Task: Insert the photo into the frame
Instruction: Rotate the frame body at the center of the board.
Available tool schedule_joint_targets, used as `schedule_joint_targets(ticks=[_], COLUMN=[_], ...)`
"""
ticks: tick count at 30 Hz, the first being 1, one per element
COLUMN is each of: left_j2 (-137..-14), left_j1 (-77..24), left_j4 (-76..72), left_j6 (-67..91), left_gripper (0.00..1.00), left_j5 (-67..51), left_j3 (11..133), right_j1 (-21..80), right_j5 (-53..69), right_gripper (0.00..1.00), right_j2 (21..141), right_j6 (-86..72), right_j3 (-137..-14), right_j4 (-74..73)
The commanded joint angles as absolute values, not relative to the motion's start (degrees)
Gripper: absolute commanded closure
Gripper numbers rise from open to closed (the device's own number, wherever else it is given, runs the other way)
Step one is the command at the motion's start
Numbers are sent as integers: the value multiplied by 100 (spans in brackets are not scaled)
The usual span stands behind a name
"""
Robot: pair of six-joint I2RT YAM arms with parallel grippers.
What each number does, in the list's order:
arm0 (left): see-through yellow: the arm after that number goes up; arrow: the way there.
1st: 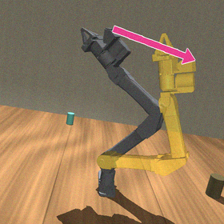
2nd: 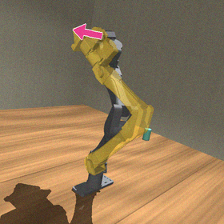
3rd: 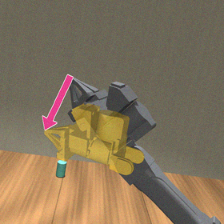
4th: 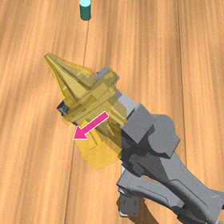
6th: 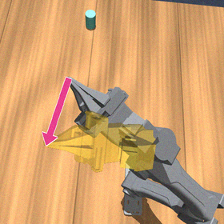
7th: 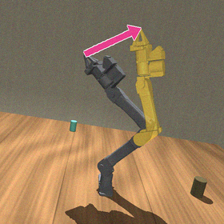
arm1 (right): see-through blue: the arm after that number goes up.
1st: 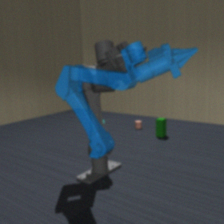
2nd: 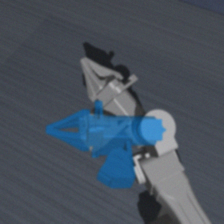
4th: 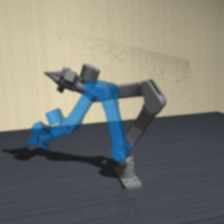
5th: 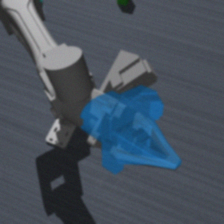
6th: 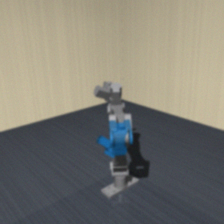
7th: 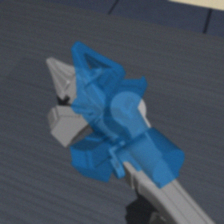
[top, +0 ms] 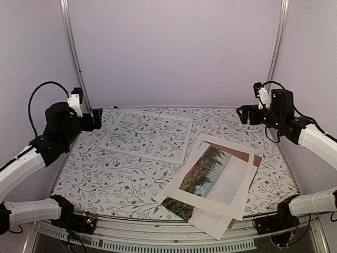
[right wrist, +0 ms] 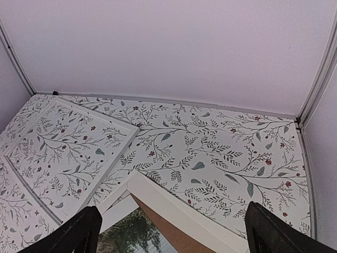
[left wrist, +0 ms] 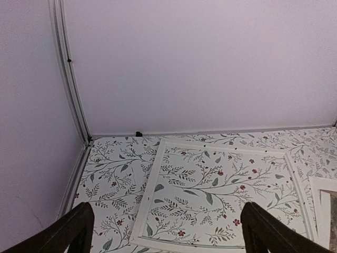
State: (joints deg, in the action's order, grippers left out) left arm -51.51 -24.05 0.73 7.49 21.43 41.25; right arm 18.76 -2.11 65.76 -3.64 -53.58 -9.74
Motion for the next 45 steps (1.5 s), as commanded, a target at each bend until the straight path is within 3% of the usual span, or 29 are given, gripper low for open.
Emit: schedule_joint_targets(ticks=[1, 19, 29, 34, 45], left_j2=[-5184, -5672, -7374, -8304, -10428], left_j1=[-2415, -2431, -2587, -2672, -4256], left_j4=[-18, 715, 1651, 1893, 2192], left_j6=[700, 1207, 2082, 2221, 2298], left_gripper=[0, 0, 0, 1, 2], left_j5=[2136, 2100, 1648, 769, 678], left_j3=[4058, 4529, 5268, 5746, 7432], right_j1=[1918, 1917, 1929, 1982, 2117], right_j5=[-105, -236, -60, -61, 277], right_gripper=[1, 1, 1, 1, 1], right_j2=[6610, 6752, 6955, 7063, 7481], right_j6=[-409, -483, -642, -716, -822], right_j3=[-5304, -5440, -5393, -5357, -5344], right_j4=[-782, -1085, -1143, -1140, -1074])
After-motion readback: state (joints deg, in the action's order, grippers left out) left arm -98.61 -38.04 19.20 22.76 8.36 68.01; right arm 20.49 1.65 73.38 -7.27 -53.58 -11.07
